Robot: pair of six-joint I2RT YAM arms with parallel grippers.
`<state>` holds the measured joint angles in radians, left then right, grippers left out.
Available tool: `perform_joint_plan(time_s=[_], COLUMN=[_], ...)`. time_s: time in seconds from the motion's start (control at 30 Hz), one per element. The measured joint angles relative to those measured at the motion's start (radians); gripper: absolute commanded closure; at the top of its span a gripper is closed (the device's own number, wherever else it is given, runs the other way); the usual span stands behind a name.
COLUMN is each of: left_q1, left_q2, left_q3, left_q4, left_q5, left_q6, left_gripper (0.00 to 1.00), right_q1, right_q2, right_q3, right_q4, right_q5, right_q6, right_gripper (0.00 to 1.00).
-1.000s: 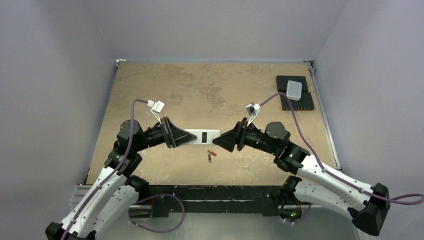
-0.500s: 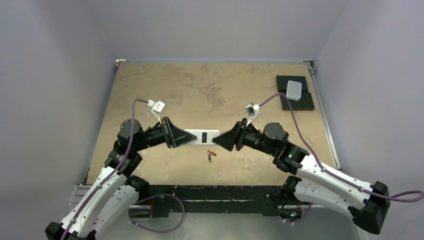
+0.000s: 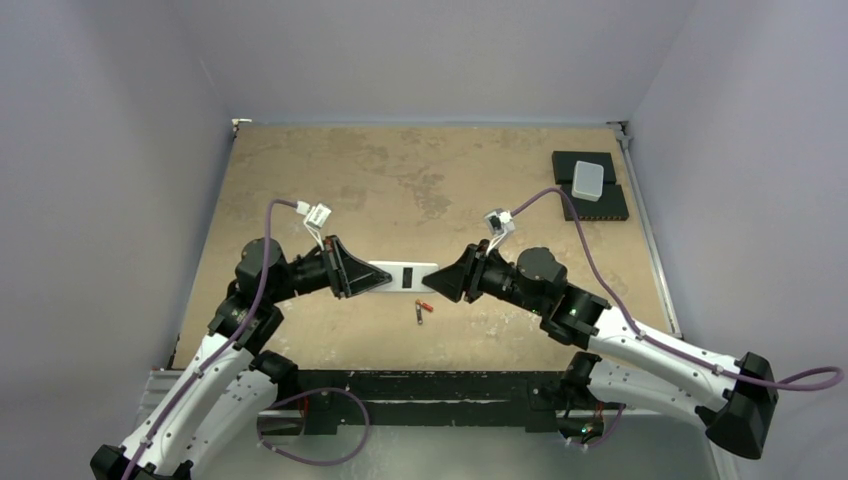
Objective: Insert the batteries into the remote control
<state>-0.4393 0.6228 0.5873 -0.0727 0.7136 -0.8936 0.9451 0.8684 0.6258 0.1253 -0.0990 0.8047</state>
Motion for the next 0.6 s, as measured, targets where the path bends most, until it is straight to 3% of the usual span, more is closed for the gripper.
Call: perform_joint_plan(time_s=[0.37,0.6], left_q1=[0.002,0.002], left_q2=[-0.006,-0.010], left_q3=[0.000,0.000], left_q4=[-0.006,0.006], left_q5=[0.005,0.023], left_q6=[0.023,0.018], left_gripper=[1.00,1.00], right_q1=[0.017,0.023], right_q2=[0.001,-0.036], right_q3=[0.000,0.000], right_q4=[-0.005,-0.028], right_q5=[0.030,0.032], right_q6=[0.003,0.003], right_gripper=[0.80,0.83])
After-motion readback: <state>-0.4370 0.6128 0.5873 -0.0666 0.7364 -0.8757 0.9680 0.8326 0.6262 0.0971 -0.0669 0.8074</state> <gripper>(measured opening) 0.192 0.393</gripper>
